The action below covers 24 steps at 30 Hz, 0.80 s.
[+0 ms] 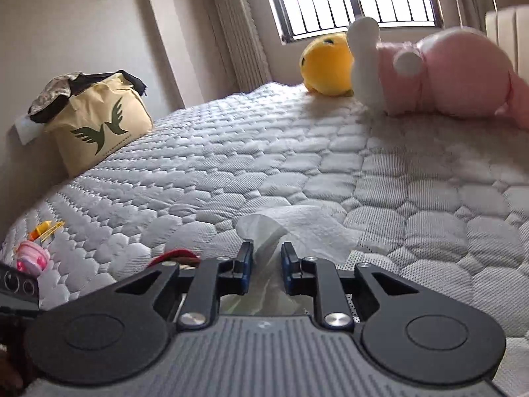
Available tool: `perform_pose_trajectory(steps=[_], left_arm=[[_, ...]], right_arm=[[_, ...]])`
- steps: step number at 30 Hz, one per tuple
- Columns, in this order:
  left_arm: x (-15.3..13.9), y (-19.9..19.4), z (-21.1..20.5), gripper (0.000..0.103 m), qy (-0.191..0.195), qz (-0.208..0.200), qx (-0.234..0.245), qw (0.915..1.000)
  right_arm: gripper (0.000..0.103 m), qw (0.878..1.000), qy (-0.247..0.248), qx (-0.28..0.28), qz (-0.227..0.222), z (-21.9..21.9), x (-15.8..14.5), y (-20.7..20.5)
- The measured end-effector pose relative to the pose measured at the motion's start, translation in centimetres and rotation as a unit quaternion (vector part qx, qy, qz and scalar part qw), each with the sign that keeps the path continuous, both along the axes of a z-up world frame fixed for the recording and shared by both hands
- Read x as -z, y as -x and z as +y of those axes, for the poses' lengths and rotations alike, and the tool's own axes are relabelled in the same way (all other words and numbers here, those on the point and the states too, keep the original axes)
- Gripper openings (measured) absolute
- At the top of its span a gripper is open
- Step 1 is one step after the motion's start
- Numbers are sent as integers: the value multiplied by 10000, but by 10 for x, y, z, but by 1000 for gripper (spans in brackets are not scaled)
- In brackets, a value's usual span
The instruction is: Clean container
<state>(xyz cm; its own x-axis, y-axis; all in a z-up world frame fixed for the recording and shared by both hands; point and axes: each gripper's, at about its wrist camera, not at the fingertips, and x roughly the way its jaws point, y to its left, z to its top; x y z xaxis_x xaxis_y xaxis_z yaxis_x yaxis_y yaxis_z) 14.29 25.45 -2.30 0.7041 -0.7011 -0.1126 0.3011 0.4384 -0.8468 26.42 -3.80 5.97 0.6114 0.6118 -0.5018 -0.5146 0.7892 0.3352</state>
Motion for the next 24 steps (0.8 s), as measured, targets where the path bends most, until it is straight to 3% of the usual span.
perform_pose_trajectory(steps=[2,5,8,9,11,16,21,24], left_arm=[[-3,-11,3,103,47,-26,60,10000],[-14,-37,-2,103,-442,93,90,9989],[-18,-65,-9,103,-872,112,72,9961],[-16,-72,-10,103,-880,147,90,9960],[-10,-81,-11,103,-802,202,131,9965],[-5,-71,-5,103,-571,9,144,9983],[-3,-68,0,103,-521,-37,127,9986],[-4,-68,-4,103,-706,-78,135,9974]], right_arm=[[25,9987,-265,86,438,-4,19,-15],[28,9941,-621,29,892,-11,37,-9],[39,9966,-604,-100,558,-15,34,22],[48,9966,-642,-220,472,-17,33,33],[55,9962,-676,-497,248,-16,32,52],[87,9914,-536,-939,-738,-7,37,90],[91,9926,-605,-809,-679,-13,37,91],[85,9933,-722,-539,-725,-22,36,91]])
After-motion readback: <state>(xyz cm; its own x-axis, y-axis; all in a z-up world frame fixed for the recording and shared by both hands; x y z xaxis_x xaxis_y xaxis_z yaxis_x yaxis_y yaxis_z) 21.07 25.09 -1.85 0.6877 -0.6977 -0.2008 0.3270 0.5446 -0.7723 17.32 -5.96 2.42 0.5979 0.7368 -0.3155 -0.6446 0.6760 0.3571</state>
